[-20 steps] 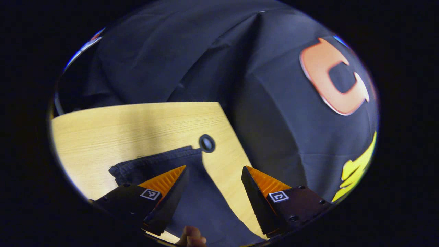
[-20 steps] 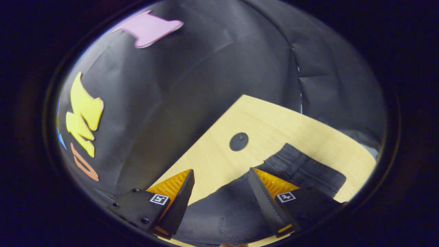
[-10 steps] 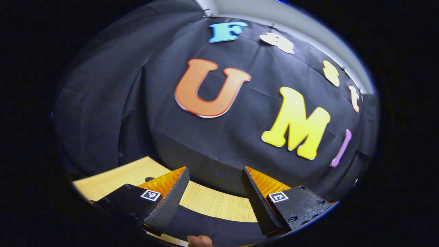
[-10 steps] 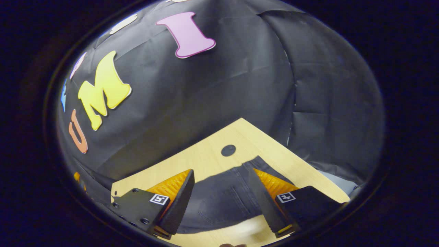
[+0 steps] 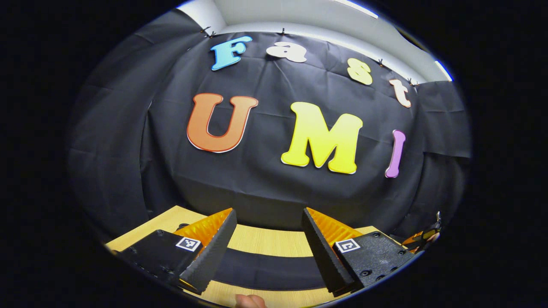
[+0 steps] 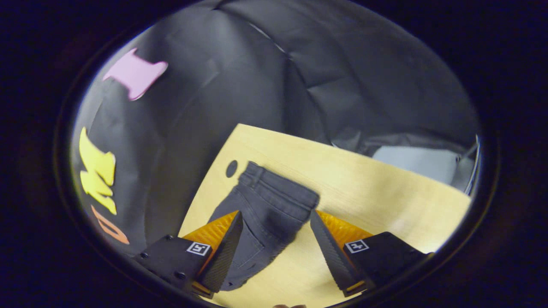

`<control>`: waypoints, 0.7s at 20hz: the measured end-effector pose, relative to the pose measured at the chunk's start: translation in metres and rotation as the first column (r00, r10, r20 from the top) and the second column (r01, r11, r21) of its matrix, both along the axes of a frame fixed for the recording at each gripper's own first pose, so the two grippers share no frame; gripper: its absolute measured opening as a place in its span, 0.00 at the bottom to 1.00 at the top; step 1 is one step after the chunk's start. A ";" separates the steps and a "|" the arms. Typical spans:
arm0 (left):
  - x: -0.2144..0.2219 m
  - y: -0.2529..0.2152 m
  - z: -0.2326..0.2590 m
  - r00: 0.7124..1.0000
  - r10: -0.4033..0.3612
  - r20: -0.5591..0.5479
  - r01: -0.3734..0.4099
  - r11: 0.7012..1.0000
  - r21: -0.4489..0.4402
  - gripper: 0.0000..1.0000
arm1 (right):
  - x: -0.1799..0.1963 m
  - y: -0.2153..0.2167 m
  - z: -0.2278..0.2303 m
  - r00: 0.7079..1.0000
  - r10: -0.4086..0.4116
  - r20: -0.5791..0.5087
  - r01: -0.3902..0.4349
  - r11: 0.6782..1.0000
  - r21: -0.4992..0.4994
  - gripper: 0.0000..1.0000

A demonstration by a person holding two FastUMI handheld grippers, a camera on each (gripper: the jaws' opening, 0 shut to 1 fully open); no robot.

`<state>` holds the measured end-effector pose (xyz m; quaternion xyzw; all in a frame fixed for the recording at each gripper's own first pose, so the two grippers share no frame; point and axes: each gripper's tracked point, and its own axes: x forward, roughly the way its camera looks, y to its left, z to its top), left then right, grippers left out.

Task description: Grasp the waist and the cuffs of the jeans and fold them to make the two legs overlap; first hold the waist and fold one-third of the jeans toward the cuffs, then hold the cuffs and fold the remaining one-third in the same direction to finish folding.

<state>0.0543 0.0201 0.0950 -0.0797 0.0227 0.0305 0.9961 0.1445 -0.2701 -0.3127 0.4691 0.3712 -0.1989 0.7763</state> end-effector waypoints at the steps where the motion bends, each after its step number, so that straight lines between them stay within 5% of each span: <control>1: -0.006 -0.007 0.000 1.000 -0.007 -0.002 0.007 1.000 0.009 0.98 | 0.000 0.001 -0.007 0.999 -0.036 -0.009 0.036 0.998 0.043 0.97; 12: -0.032 -0.012 0.001 0.999 0.032 -0.040 -0.034 0.999 -0.041 0.98 | 0.017 0.012 -0.013 0.995 -0.091 0.048 0.083 0.984 0.158 0.93; 13: -0.033 -0.013 0.000 0.998 0.033 -0.049 -0.035 0.998 -0.043 0.98 | 0.020 0.012 -0.019 0.995 -0.090 0.031 0.085 0.985 0.150 0.90; 14: -0.035 -0.016 -0.001 0.998 0.034 -0.058 -0.037 0.998 -0.043 0.98 | 0.027 0.014 -0.021 0.995 -0.091 0.034 0.084 0.984 0.157 0.77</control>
